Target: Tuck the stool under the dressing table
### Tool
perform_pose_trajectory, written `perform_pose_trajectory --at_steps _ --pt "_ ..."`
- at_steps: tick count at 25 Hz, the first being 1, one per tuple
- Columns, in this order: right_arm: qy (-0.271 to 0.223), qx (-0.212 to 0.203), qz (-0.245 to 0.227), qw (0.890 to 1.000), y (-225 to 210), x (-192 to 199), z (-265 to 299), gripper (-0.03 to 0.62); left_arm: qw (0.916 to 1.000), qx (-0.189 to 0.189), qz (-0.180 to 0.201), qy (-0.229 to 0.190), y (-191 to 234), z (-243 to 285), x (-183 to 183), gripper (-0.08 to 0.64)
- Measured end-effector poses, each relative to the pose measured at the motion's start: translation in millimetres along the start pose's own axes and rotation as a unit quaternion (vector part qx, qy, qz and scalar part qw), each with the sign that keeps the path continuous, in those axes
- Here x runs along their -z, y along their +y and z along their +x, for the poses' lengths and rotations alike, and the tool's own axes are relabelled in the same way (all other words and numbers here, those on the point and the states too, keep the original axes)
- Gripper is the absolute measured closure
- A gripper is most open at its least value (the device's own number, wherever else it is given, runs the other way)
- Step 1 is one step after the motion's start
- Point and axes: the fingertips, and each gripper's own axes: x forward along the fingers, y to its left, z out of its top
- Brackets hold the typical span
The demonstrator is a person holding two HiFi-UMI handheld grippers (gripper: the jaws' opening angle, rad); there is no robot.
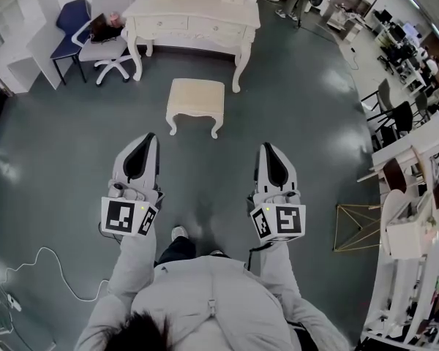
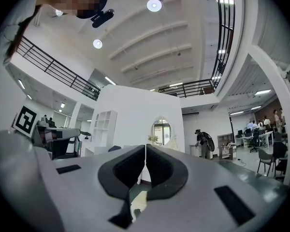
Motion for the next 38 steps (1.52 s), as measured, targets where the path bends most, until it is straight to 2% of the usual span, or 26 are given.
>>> perform_pose_trajectory --at_steps 6,14,22,31,38 --pt "-0.013 0.010 -0.002 1.000 4.8 -5.8 25.7 0.591 0.9999 0.006 0.001 -0.011 25.2 17.5 -3.0 0.555" --pt "-0.024 0.024 0.005 0.999 23.0 -4.4 60.1 0.591 0.9991 0.033 0.011 -0.023 61.3 35.5 -4.1 0.555" --pt "-0.011 0.028 0.001 1.000 29.9 1.8 81.5 0.591 0.9995 0.027 -0.001 -0.015 91.8 46.3 8.8 0.555" --pt "-0.009 0.017 0.001 1.000 14.2 19.8 131.9 0.591 0.9998 0.018 -0.002 -0.009 114.5 83.4 32.3 0.555" --pt "-0.015 0.003 0.006 1.000 -16.1 25.9 202.4 0.591 0.9999 0.003 0.005 -0.011 141.0 146.6 41.9 0.555"
